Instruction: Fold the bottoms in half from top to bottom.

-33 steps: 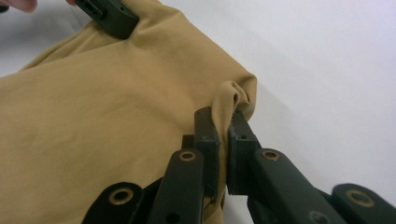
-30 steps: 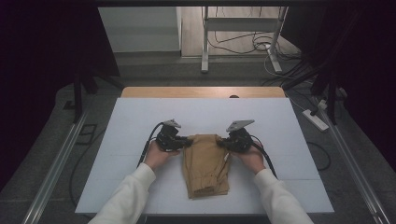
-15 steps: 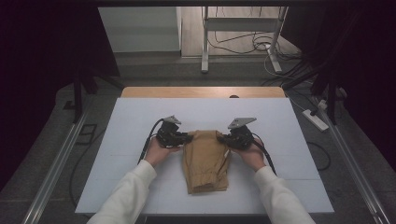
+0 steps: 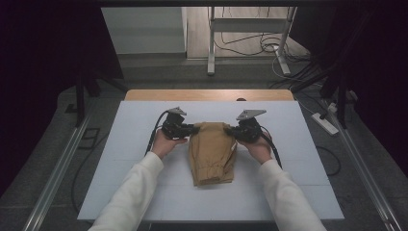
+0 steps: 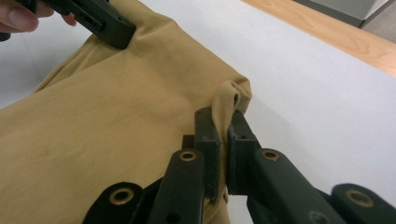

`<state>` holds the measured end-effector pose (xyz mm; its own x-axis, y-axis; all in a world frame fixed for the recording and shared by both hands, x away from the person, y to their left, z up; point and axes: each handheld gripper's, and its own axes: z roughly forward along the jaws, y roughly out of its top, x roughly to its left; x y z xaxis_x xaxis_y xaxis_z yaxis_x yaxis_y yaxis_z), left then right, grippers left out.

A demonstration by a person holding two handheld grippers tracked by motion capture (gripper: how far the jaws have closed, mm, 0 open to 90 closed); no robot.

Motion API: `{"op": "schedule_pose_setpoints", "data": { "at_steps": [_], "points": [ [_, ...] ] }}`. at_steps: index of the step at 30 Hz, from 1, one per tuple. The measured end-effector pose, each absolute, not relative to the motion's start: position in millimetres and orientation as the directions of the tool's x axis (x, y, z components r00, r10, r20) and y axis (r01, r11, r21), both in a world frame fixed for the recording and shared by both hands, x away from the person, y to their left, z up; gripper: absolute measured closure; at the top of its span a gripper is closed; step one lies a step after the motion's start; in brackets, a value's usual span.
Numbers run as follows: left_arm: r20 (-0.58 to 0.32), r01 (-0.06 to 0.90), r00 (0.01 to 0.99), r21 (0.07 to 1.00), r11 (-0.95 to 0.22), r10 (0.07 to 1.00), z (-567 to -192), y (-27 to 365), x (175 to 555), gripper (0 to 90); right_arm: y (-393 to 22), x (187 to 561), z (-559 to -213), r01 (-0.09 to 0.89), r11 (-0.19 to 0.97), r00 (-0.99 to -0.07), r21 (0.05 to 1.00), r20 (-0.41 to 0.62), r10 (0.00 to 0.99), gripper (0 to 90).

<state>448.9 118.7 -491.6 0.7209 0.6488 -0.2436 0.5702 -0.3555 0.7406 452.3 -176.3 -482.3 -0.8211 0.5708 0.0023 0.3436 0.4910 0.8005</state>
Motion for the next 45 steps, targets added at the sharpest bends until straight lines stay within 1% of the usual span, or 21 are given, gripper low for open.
{"op": "schedule_pose_setpoints", "data": {
  "at_steps": [5,11,13,14,15,16,17,18,19,20,22,26,28,32,38,45],
  "points": [
    [-0.24,0.575,0.712,0.74,-0.35,0.66,-492.7,117.9,460.3,75.5,-174.4,464.2,-479.6,0.356,0.485,-0.807,0.799,0.001,0.59,85.5],
    [-0.228,0.579,0.704,0.732,-0.359,0.672,-497.8,116.1,465.6,74.7,-172.8,473.3,-488.3,0.38,0.483,-0.796,0.789,0.013,0.605,85.4],
    [-0.225,0.58,0.702,0.731,-0.359,0.676,-498.7,116.4,466.1,73.3,-172.4,474.5,-489.9,0.384,0.483,-0.795,0.787,0.016,0.606,85.3],
    [-0.215,0.578,0.698,0.732,-0.36,0.683,-498.7,116.4,465.9,71.1,-172.3,475.0,-490.6,0.383,0.483,-0.796,0.787,0.016,0.605,84.9],
    [-0.19,0.572,0.687,0.737,-0.36,0.702,-497.7,116.5,465.3,64.4,-172.3,475.0,-490.8,0.383,0.486,-0.794,0.785,0.01,0.608,81.5],
    [-0.167,0.57,0.668,0.741,-0.355,0.725,-495.9,117.4,464.7,50.7,-172.1,474.5,-490.8,0.376,0.487,-0.786,0.789,-0.007,0.618,69.2],
    [-0.169,0.574,0.657,0.744,-0.342,0.735,-493.9,120.0,464.5,38.2,-172.4,474.3,-490.0,0.371,0.495,-0.774,0.786,-0.033,0.632,54.4],
    [-0.179,0.579,0.648,0.747,-0.327,0.74,-492.0,122.8,463.9,31.9,-173.3,474.6,-489.4,0.382,0.48,-0.758,0.789,-0.029,0.651,46.7],
    [-0.182,0.581,0.647,0.747,-0.324,0.74,-490.4,125.6,462.8,30.3,-176.0,474.8,-488.2,0.398,0.462,-0.746,0.793,-0.014,0.666,44.1],
    [-0.184,0.582,0.651,0.744,-0.329,0.736,-489.1,128.1,461.8,30.4,-178.8,474.8,-487.4,0.41,0.446,-0.739,0.796,0.004,0.673,41.6],
    [-0.184,0.588,0.658,0.731,-0.345,0.73,-488.1,131.3,459.3,30.3,-183.7,474.4,-487.2,0.428,0.432,-0.739,0.794,0.033,0.673,41.2],
    [-0.202,0.591,0.672,0.726,-0.352,0.712,-488.2,134.5,452.6,31.4,-189.9,469.6,-488.3,0.428,0.43,-0.752,0.795,0.049,0.658,40.2],
    [-0.209,0.592,0.681,0.722,-0.359,0.702,-487.9,134.1,450.3,31.4,-191.6,467.1,-488.5,0.426,0.428,-0.757,0.797,0.054,0.652,40.1],
    [-0.183,0.583,0.677,0.725,-0.367,0.713,-486.7,133.0,447.7,31.3,-193.8,464.3,-486.3,0.424,0.437,-0.769,0.794,0.061,0.636,39.8],
    [-0.195,0.592,0.68,0.714,-0.373,0.706,-490.2,131.7,443.2,31.1,-196.8,457.1,-488.0,0.416,0.451,-0.793,0.79,0.074,0.604,39.4],
    [-0.222,0.585,0.693,0.729,-0.355,0.686,-492.6,134.9,421.8,31.8,-201.6,441.8,-485.7,0.4,0.439,-0.805,0.804,0.08,0.587,38.6]
  ]
}}
